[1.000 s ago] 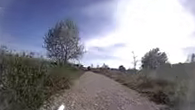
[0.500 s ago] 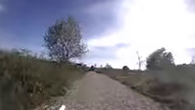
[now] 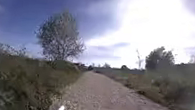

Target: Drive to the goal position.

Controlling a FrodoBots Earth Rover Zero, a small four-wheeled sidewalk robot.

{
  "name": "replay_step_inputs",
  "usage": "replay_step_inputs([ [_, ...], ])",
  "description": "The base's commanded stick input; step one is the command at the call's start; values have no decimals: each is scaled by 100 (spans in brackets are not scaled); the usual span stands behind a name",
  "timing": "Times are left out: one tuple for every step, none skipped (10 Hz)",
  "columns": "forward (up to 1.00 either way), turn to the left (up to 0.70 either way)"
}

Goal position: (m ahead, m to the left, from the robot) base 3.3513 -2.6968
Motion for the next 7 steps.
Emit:
replay_step_inputs([
  [100,-14],
  [100,0],
  [100,-26],
  [100,-40],
  [100,-22],
  [100,0],
  [100,-1],
])
